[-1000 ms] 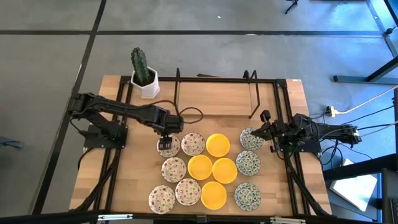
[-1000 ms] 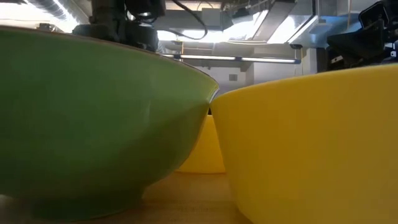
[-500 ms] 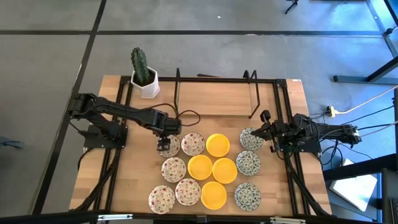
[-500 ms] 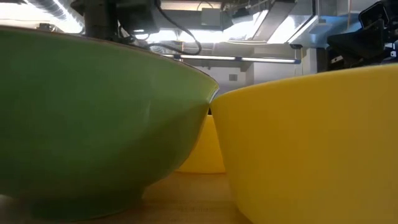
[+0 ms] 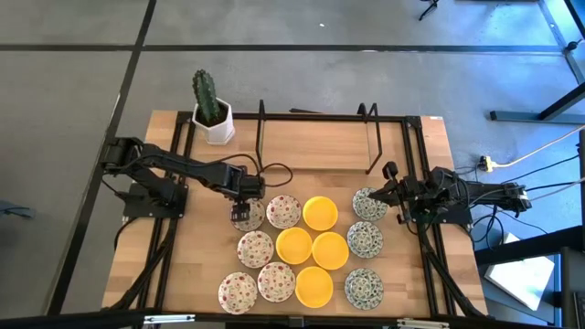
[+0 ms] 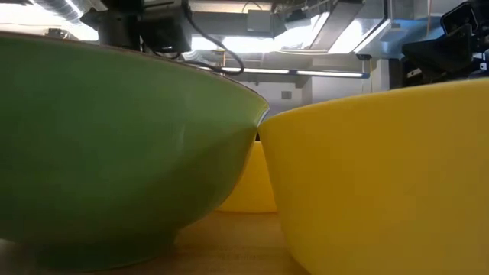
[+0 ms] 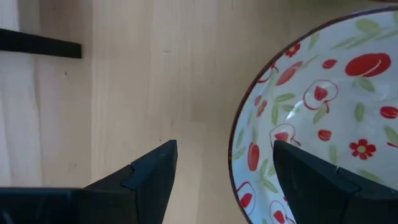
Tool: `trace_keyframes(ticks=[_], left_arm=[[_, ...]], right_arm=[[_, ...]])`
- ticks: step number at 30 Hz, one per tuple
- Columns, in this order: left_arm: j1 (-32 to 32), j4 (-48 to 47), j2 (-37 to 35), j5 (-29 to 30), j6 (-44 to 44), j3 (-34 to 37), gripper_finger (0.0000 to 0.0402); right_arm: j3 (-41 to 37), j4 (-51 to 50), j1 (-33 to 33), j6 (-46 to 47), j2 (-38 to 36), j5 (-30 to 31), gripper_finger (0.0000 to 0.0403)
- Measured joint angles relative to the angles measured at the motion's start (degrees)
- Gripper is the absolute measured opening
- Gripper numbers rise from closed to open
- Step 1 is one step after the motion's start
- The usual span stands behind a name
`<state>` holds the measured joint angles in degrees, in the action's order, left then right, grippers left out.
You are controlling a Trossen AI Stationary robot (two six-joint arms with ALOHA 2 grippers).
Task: Pick & Place Mini bowls
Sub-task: Put the white bowl on the shelf
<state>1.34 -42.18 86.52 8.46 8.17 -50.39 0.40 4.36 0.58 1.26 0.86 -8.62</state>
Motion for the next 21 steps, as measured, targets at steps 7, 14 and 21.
trace_keyframes(ticks=[7, 14, 21], left_arm=[[0.0, 0.33, 1.96, 0.37, -1.83, 0.04, 0.0189], [-0.37, 0.32, 3.91, 0.11, -2.94, -0.31, 0.0071], [-1.44, 0.15, 1.9, -1.3, -3.22, -0.21, 0.0032]], right_arm=[[0.0, -0.07, 0.0, 0.04, -0.01, 0.01, 0.0012], [0.0, -0.61, -0.01, 0.02, 0.02, 0.02, 0.0012], [0.0, -0.63, 0.0, 0.02, 0.02, 0.0, 0.0012]])
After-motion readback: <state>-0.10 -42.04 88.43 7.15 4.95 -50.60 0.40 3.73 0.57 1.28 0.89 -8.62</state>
